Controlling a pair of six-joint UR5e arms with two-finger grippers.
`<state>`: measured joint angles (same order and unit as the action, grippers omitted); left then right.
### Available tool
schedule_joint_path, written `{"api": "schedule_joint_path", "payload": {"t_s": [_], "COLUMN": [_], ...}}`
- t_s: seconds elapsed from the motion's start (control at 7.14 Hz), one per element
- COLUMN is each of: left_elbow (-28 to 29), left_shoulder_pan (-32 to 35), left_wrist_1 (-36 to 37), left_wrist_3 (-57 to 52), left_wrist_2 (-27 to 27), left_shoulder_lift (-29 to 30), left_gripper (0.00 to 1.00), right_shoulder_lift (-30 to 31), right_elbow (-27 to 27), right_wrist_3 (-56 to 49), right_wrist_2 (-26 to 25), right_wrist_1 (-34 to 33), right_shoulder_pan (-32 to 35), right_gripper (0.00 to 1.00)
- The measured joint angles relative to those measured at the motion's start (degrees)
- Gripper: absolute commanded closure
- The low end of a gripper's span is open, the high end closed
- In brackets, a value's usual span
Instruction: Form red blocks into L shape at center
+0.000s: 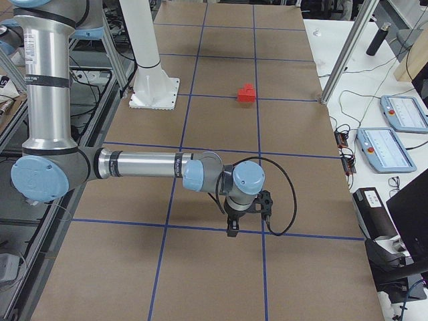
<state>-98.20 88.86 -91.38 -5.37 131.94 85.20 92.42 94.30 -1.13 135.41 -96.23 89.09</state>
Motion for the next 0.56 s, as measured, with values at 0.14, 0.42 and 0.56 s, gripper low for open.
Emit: {"api": "schedule_joint_path", "payload": {"t_s": [0.14, 0.42, 0.56], "left_elbow": [-0.1, -0.1, -0.1], "left_shoulder_pan": [0.0, 0.0, 0.0], "left_wrist_1": [0.0, -0.1, -0.1], "left_wrist_3": [0.0, 0.0, 0.0], "left_wrist_2": [0.0, -0.3, -0.3], "left_shoulder_lift": [0.0, 0.2, 0.3], "left_gripper": [0.00, 0.00, 0.00], "right_shoulder_lift": [0.7, 3.5, 3.8], "right_elbow": [0.4, 0.5, 0.5], "right_wrist_3": [4.6, 9.1, 9.8], "right_wrist_2": [-0.4, -0.8, -0.7], "right_wrist_1": [4.1, 13.2, 14.8], "right_shoulder_pan": [-0.4, -0.7, -0.9], "right_gripper": [0.01, 0.01, 0.01]}}
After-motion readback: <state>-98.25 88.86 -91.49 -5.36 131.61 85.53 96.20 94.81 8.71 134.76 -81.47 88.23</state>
